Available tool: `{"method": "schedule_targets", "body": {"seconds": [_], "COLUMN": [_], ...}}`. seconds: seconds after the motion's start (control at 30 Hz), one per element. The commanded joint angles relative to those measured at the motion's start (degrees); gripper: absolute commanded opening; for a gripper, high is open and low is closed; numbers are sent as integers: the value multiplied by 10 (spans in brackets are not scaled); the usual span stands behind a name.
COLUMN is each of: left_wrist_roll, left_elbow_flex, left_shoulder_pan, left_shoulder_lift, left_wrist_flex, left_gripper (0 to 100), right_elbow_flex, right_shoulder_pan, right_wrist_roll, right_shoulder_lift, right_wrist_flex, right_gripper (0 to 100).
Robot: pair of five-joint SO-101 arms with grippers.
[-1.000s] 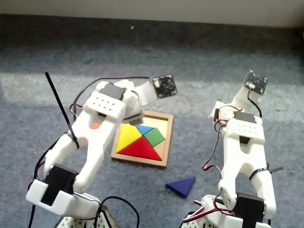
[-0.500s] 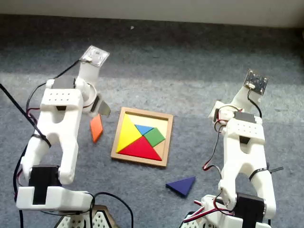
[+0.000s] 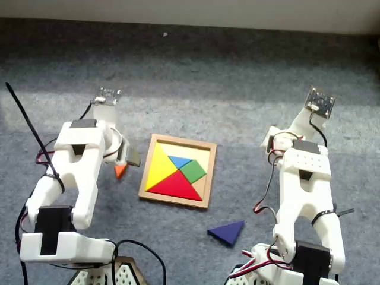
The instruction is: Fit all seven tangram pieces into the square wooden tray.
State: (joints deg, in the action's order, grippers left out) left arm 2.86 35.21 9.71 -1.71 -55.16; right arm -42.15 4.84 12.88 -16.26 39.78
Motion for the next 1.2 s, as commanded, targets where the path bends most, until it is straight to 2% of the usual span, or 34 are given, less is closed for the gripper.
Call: {"method": "schedule_targets", "body": {"seconds": [0.0, 0.13, 0.33, 0.5, 0.73, 0.93, 1.17], "left_wrist_roll": [-19, -19, -20, -20, -20, -17, -3], "left_elbow_flex": [-7, -47, -153, -204, -211, -209, -208], "left_shoulder_pan": [18, 18, 18, 18, 18, 0, -7], "left_shoulder_lift": [-15, 31, 124, 168, 175, 179, 177], "left_wrist_flex": [19, 13, -70, -105, -111, -109, -108], "left_gripper": [322, 303, 295, 295, 293, 178, 164], "right_elbow_flex": [7, 7, 6, 6, 6, 4, 4], "right_shoulder_pan": [3, 3, 3, 3, 4, 3, 3], "right_wrist_roll": [-1, -1, -1, -1, -1, -1, -1], "right_shoulder_lift": [-27, -27, -27, -27, -27, -27, -27], "right_wrist_flex": [-11, -11, -11, -11, -11, -11, -11], "right_gripper": [6, 6, 6, 6, 6, 6, 6]}}
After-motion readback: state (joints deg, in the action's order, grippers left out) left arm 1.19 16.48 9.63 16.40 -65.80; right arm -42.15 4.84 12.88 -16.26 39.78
